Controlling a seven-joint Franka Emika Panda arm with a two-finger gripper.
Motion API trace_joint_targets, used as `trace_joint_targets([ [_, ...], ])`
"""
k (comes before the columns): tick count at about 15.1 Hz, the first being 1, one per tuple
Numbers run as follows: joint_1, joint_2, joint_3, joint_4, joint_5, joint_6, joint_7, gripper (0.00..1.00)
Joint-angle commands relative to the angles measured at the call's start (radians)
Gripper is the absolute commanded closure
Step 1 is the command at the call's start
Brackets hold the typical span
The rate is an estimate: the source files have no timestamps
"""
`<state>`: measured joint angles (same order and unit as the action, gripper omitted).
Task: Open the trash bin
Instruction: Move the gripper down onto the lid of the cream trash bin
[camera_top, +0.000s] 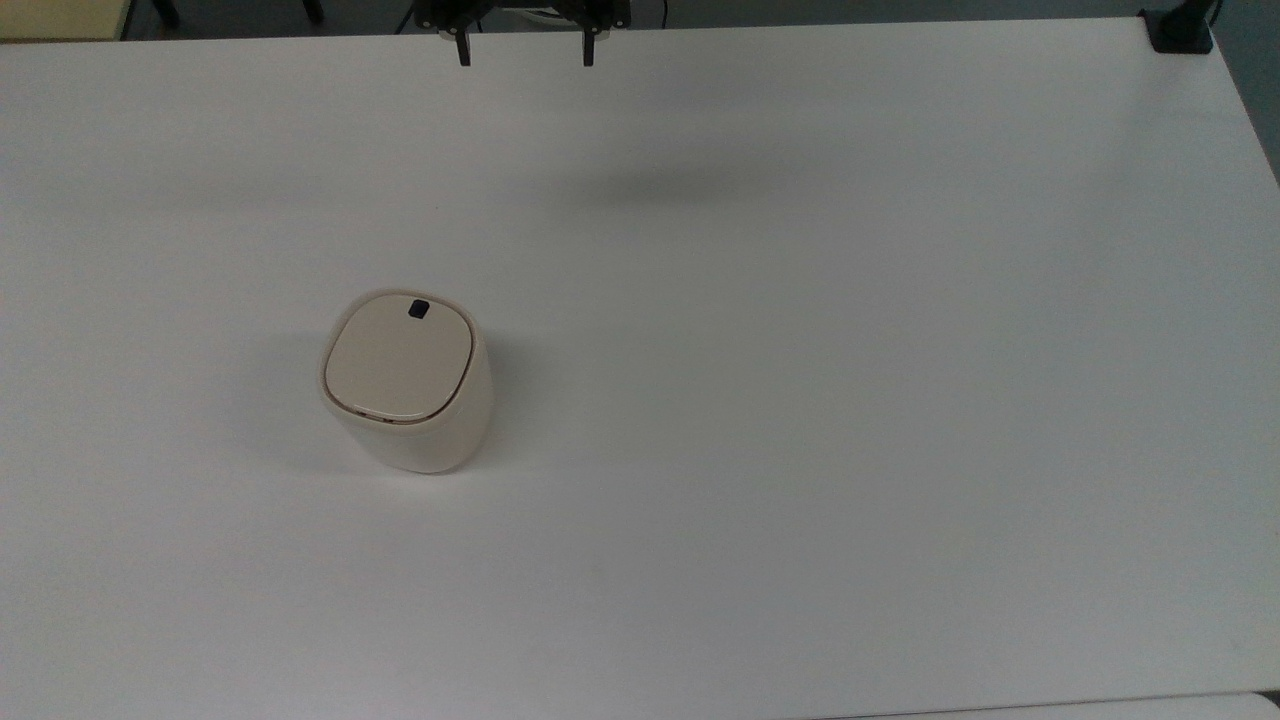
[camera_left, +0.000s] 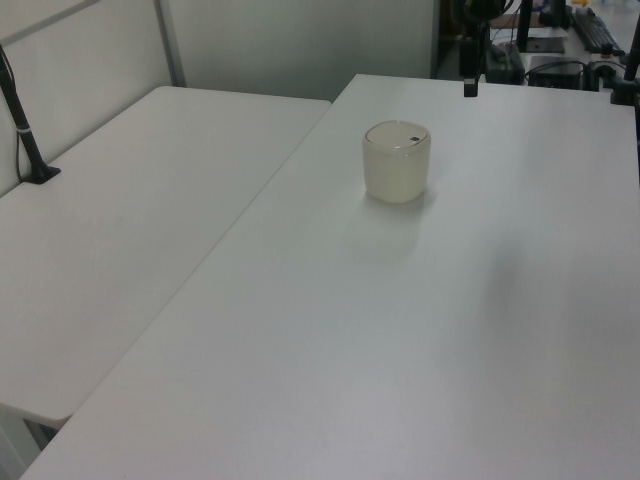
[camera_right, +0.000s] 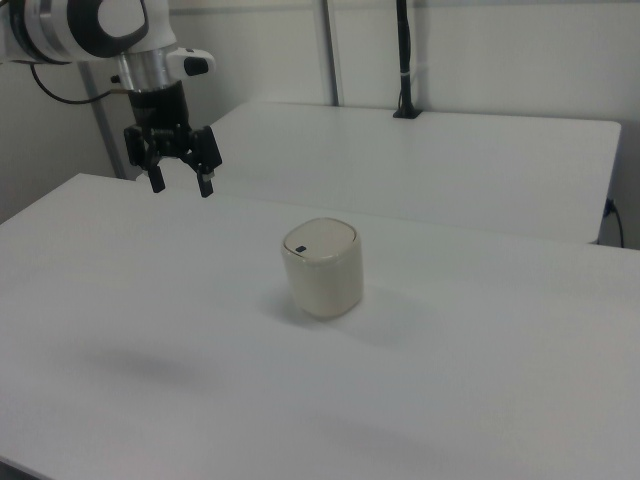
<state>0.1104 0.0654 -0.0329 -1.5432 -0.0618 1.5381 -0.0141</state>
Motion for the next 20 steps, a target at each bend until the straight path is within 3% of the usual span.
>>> trace_joint_targets([
  [1,-0.001,-0.029,-0.005,-0.022,-0.006,-0.006,-0.026,0.0],
  [11,-0.003,-0.027,-0.005,-0.021,0.0,-0.007,-0.024,0.0],
  [12,-0.005,-0.027,-0.005,-0.021,0.0,-0.006,-0.03,0.12],
  [14,-0.006,-0.026,-0.007,-0.021,0.005,-0.003,-0.032,0.59],
  [15,-0.006,-0.026,-0.007,-0.021,0.007,-0.001,-0.032,0.75],
  [18,-0.008,-0.019,-0.007,-0.02,0.007,0.005,-0.029,1.0],
  [20,-0.008,-0.012,-0.007,-0.02,0.007,0.02,-0.017,1.0],
])
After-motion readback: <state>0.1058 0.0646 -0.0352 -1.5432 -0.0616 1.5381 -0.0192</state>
